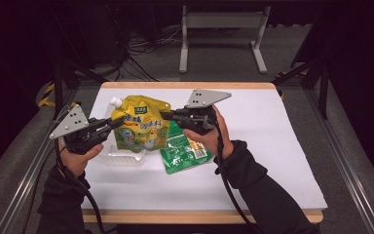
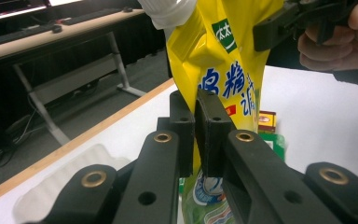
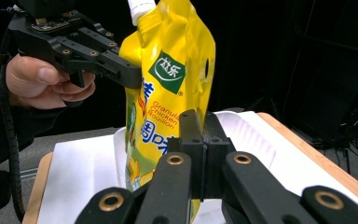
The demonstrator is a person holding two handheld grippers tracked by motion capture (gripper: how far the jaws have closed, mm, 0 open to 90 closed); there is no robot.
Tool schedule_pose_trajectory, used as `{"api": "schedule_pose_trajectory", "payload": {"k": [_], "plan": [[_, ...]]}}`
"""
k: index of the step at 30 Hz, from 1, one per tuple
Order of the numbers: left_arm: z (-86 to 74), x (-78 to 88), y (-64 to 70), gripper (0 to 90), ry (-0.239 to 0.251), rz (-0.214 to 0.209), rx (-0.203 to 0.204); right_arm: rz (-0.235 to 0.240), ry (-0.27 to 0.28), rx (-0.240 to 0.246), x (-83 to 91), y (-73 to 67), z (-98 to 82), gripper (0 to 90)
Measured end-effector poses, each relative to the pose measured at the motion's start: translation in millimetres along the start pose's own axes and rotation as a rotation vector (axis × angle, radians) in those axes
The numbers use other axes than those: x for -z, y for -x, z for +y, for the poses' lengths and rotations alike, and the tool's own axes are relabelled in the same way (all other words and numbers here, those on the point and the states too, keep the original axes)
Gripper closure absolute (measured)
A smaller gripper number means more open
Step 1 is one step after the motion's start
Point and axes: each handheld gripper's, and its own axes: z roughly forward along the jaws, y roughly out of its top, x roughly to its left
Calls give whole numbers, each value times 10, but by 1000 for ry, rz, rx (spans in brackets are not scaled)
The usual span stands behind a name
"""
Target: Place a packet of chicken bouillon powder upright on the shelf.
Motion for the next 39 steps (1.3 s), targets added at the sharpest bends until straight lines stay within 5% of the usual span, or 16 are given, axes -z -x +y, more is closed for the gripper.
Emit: {"api": "schedule_pose_trajectory", "payload": {"k": [18,31,39], "plan": [[-270,277,-166,854,-22,121,28,34,-27,-5,-540,-132,1,900],[-487,313,-286,835,-19,117,75,57,-43,-11,-746,-161,-76,900],[-493,350,-286,831,-23,146,66,55,-47,5,-803,-211,-59,900]]}}
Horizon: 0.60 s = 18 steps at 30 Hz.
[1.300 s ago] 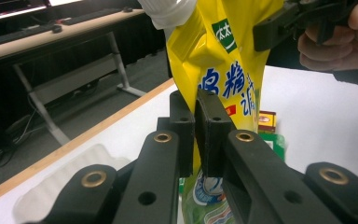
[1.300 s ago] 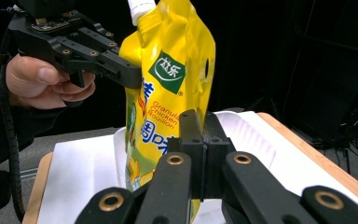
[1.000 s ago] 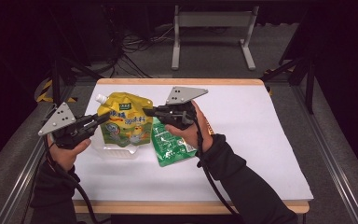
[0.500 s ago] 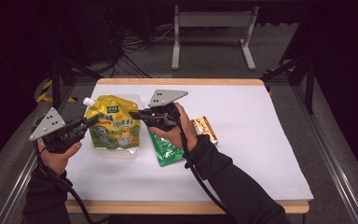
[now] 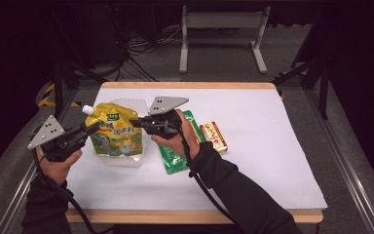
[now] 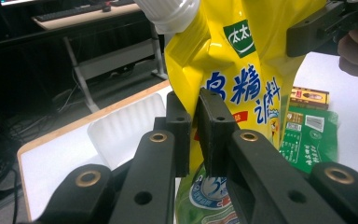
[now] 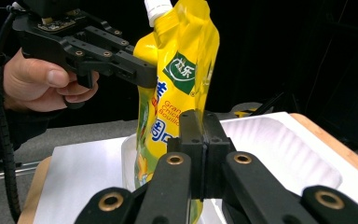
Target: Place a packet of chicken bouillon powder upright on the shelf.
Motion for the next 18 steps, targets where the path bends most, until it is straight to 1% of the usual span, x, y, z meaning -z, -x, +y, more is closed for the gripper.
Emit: {"api": "schedule_pose_trajectory", "payload": {"k": [4,5,6,7,9,11,13,14,16,18], "plan": [[-10,-2,-11,823,-5,4,1,2,-3,-8,-26,1,-21,900],[-19,-10,-13,823,-1,3,7,-3,-11,-4,-35,-1,-27,900],[-27,-13,-20,823,-7,-3,9,-4,-18,-1,-44,2,-36,900],[-41,-24,-23,823,1,-8,15,-2,-23,-5,-48,6,-44,900],[-70,-34,-23,819,-15,-10,18,4,-38,-4,-60,11,-68,900],[-98,-57,-15,808,-38,-22,9,-3,-59,-5,-87,13,-97,883],[-119,-92,6,770,-69,-14,-8,0,-74,1,-110,9,-130,871],[-122,-101,11,747,-73,-16,-8,0,-84,4,-121,5,-153,863],[-120,-107,18,738,-65,-21,-9,-3,-87,5,-127,4,-170,851],[-93,-96,32,667,-50,-9,-9,-4,-94,-12,-125,13,-197,809]]}}
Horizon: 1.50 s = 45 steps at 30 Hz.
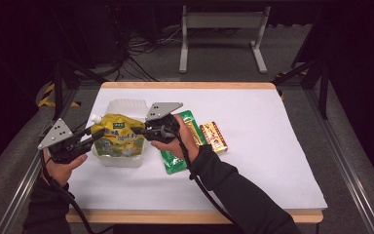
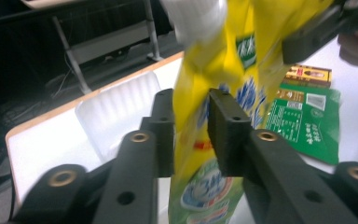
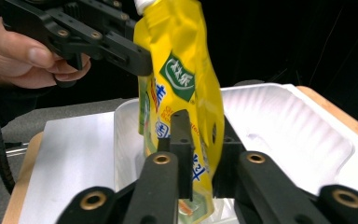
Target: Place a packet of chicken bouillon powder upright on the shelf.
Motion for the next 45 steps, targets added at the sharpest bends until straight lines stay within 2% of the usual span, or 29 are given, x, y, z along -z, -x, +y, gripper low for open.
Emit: {"api": "schedule_pose_trajectory", "payload": {"k": [3,4,5,8,9,10,12,14,16,19,21,22,27,28,30,32,33,37,39,41,45], "plan": [[43,39,21,605,36,6,6,1,16,-3,25,4,-12,793],[62,53,31,551,40,12,7,-6,29,1,61,0,-7,758],[78,65,42,551,53,14,8,-6,29,1,61,0,-7,758],[140,91,91,469,76,45,11,-27,37,2,133,7,-4,722],[165,105,116,456,81,56,1,-31,42,3,165,16,-6,724],[192,125,138,431,95,69,-5,-37,48,2,199,26,-9,724],[264,175,167,334,141,107,11,-44,55,-3,264,49,-19,728],[322,230,199,343,189,105,12,-46,56,-2,315,68,-33,743],[376,262,255,343,215,100,3,-46,59,-5,369,78,-52,752],[448,252,385,353,220,74,-45,-51,61,-2,445,90,-80,766],[466,186,468,372,200,26,-66,-58,60,-5,513,110,-111,774],[466,186,468,373,200,26,-66,-58,60,-5,513,110,-111,774],[420,-14,668,369,117,-20,-115,-78,33,2,648,156,-229,770],[391,-71,733,364,104,-52,-114,-92,25,-4,710,182,-284,769],[372,-98,774,359,100,-61,-117,-95,22,-8,748,196,-314,769],[321,-173,899,347,58,-95,-146,-117,8,-10,862,239,-409,768],[321,-173,899,340,58,-95,-146,-117,8,-10,862,239,-409,768],[242,-260,1059,316,14,-146,-159,-145,-12,-23,1032,314,-551,763],[200,-301,1125,296,-8,-167,-165,-176,-26,-26,1162,360,-646,754],[145,-355,1195,295,-27,-193,-164,-186,-32,-29,1210,377,-686,753],[14,-483,1363,295,-96,-245,-176,-225,-54,-65,1394,479,-868,737]]}}
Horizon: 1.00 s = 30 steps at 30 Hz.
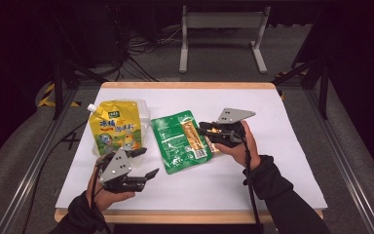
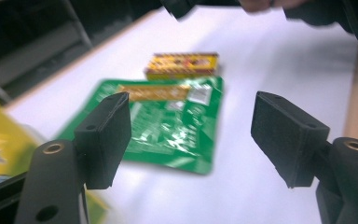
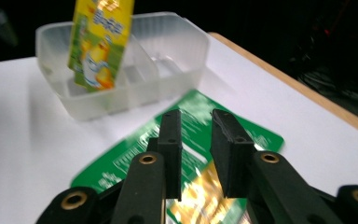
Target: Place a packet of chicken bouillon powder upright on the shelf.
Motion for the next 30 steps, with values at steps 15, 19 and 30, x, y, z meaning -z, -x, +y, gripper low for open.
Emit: {"api": "schedule_pose_trajectory", "payload": {"k": [15,19,30], "plan": [[-432,-377,223,318,-162,-126,77,3,-133,-61,-163,174,-345,517],[-480,-357,210,296,-182,-113,69,8,-176,-123,-433,339,-301,415],[-535,-300,203,281,-173,-113,68,47,-304,-278,-1086,603,-205,231]]}}
